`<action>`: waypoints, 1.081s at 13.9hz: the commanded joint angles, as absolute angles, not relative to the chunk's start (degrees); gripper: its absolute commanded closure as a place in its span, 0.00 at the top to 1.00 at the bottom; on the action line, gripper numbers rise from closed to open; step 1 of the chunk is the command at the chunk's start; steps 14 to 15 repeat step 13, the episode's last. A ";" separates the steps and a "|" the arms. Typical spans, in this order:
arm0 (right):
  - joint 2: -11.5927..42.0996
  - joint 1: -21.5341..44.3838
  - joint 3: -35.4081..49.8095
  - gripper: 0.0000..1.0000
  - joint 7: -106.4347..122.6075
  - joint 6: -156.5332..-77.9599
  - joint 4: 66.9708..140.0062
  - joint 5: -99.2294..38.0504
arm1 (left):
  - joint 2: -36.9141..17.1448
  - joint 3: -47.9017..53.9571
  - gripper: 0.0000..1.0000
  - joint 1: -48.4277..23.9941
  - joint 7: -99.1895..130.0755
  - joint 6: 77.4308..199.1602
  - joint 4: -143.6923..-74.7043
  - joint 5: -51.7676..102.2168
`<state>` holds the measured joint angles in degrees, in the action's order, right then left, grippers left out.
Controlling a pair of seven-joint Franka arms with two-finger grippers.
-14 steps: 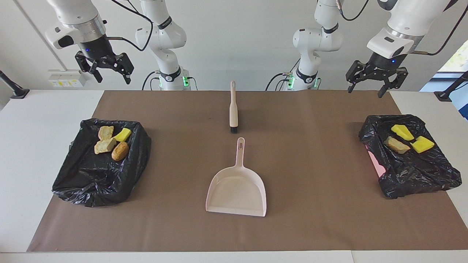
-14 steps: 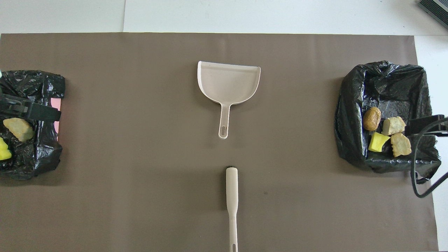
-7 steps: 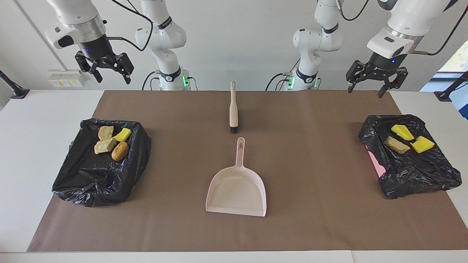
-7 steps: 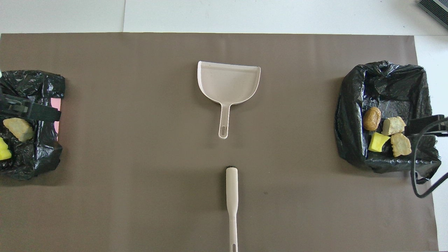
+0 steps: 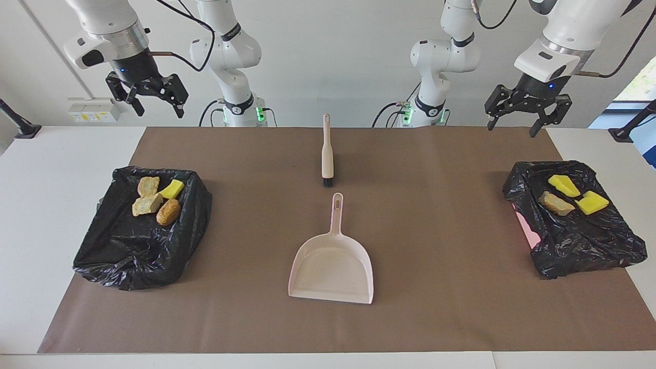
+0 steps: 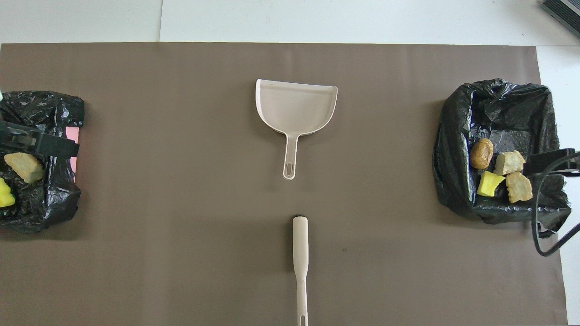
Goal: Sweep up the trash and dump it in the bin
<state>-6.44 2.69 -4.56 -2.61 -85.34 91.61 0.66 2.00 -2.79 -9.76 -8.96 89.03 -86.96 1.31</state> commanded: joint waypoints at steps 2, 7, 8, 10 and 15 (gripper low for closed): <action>-7.12 2.29 -4.66 1.00 -0.62 -85.34 91.85 -0.53 | 2.29 -2.64 1.00 -9.32 -9.32 87.80 -86.40 1.05; -7.12 2.37 -4.48 1.00 -0.70 -85.34 91.85 -0.44 | 1.94 -2.64 1.00 -9.14 -9.32 89.46 -86.22 0.88; -7.12 2.37 -4.48 1.00 -0.62 -85.34 91.93 -0.53 | 1.85 -3.07 1.00 -8.71 -8.88 90.43 -86.22 1.05; -7.12 2.37 -4.48 1.00 -0.61 -85.34 91.93 -0.53 | 1.76 -3.34 1.00 -8.09 -9.31 89.21 -85.96 0.88; -7.12 2.37 -4.48 1.00 -0.53 -85.34 91.93 -0.53 | 1.85 -3.34 1.00 -7.39 -9.14 85.17 -84.56 -0.78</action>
